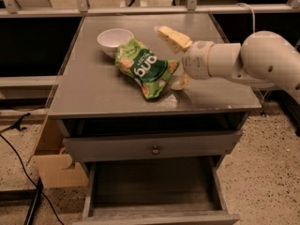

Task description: Place green rice chip bag into middle drawer

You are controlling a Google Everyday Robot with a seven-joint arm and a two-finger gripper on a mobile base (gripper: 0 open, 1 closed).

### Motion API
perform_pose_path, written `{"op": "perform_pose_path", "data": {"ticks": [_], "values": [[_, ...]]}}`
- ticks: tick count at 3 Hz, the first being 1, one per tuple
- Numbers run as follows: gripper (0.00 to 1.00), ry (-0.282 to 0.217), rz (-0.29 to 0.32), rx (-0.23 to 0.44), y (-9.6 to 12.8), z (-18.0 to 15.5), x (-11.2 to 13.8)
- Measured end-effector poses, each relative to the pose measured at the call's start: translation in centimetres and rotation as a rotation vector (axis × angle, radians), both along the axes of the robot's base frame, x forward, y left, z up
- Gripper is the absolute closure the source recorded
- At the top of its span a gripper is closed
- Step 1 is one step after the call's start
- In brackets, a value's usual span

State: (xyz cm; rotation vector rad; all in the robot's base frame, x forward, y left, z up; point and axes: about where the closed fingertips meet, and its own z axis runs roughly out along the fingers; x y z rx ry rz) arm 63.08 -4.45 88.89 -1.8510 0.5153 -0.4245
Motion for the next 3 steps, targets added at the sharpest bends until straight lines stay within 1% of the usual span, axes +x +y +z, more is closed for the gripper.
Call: {"op": "perform_pose_path", "data": {"ticks": [1, 3], "values": [[0.0, -0.011, 0.014, 0.015, 0.5, -0.1, 0.2], [0.0, -0.029, 0.054, 0.026, 2.4, 0.1, 1.1]]}}
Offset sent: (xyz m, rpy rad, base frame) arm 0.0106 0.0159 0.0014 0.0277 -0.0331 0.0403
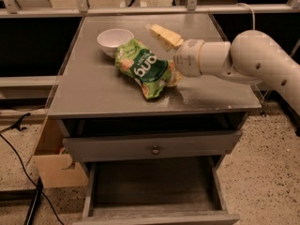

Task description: Place green rice chip bag into middle drawer

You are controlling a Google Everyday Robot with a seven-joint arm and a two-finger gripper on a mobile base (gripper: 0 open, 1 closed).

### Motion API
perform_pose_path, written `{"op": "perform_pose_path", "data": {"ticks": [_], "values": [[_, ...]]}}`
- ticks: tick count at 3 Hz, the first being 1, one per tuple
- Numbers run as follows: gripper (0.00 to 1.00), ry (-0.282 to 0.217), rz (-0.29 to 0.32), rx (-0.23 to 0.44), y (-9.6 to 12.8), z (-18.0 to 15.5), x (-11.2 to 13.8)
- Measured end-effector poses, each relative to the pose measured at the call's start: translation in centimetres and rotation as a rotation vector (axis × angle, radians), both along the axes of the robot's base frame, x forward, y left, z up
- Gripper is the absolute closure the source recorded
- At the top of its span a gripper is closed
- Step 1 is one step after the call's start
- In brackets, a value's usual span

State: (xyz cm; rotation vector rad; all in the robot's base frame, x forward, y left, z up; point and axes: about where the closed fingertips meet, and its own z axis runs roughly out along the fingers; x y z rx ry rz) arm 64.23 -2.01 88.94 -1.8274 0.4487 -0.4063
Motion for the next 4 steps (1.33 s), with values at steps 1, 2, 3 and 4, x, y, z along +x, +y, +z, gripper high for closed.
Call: {"op": "perform_pose_path", "data": {"ticks": [1, 2, 3, 4], "values": [[0.19, 0.0, 0.02, -0.017, 1.15, -0.28, 0.38], [0.41, 0.0, 0.021, -0.017, 1.2, -0.28, 0.38], [0.64, 0.0, 0.021, -0.017, 1.21, -0.28, 0.38], [0.88, 0.0, 0.021, -0.017, 1.21, -0.28, 0.38]]}}
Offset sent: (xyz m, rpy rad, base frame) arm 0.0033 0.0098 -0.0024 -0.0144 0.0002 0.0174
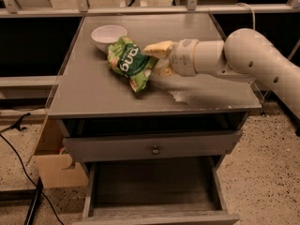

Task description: Place green rice chip bag into middle drawer

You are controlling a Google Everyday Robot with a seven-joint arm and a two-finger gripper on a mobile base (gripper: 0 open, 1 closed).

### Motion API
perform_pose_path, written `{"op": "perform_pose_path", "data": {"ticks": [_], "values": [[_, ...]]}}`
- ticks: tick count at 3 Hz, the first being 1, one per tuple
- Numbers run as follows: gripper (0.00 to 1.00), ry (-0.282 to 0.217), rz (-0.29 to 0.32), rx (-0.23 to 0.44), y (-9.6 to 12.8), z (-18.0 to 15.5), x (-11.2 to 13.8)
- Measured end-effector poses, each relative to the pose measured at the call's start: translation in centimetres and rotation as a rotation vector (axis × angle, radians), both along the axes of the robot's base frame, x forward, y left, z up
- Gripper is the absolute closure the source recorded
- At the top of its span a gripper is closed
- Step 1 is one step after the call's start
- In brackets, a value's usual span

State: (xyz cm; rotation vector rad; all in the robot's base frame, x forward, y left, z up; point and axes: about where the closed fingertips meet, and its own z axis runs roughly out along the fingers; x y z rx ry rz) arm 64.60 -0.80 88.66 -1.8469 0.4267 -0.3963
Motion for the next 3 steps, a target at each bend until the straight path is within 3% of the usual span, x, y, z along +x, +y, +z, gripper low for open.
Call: {"op": "perform_pose_path", "data": {"ticks": [1, 2, 3], "values": [[1.0, 0.0, 0.0, 0.0, 0.0, 0.0, 0.0], [1.0, -0.001, 0.0, 0.0, 0.0, 0.0, 0.0], [1.0, -0.038, 0.018, -0.003, 0.4, 2.0, -0.2]]}}
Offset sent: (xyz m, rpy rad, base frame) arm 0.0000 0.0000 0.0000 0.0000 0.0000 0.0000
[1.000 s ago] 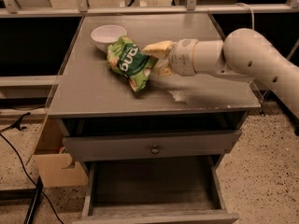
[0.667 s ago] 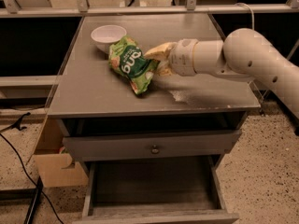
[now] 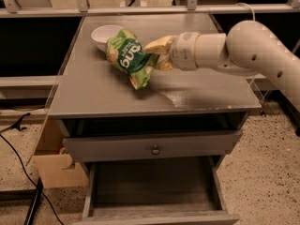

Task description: Place green rice chip bag into middle drawer

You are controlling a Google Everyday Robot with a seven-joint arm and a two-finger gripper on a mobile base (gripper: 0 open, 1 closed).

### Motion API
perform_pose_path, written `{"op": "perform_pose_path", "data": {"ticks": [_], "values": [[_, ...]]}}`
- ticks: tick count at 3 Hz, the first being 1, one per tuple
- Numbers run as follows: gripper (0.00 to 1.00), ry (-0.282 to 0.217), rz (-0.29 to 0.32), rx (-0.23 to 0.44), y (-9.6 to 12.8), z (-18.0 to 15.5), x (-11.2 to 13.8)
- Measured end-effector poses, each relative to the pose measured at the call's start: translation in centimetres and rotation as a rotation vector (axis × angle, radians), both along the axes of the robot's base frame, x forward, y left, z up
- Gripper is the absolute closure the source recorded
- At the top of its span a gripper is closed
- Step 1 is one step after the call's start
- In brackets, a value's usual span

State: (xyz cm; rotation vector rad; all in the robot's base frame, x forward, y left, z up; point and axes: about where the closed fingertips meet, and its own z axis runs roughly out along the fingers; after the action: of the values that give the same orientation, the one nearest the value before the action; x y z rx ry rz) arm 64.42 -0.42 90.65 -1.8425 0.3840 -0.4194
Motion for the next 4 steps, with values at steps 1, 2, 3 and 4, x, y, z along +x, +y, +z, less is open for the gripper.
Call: {"op": "perform_pose_path", "data": {"ticks": [1, 2, 3, 4], "values": [[1.0, -0.03, 0.02, -0.005, 0.1, 1.9, -0.6], [1.0, -0.064, 0.092, -0.034, -1.1, 3.9, -3.1], [1.0, -0.07, 0.155, -0.06, -2.7, 4.4, -6.1], [1.0, -0.067, 0.115, -0.065, -6.0, 5.1, -10.4]]}}
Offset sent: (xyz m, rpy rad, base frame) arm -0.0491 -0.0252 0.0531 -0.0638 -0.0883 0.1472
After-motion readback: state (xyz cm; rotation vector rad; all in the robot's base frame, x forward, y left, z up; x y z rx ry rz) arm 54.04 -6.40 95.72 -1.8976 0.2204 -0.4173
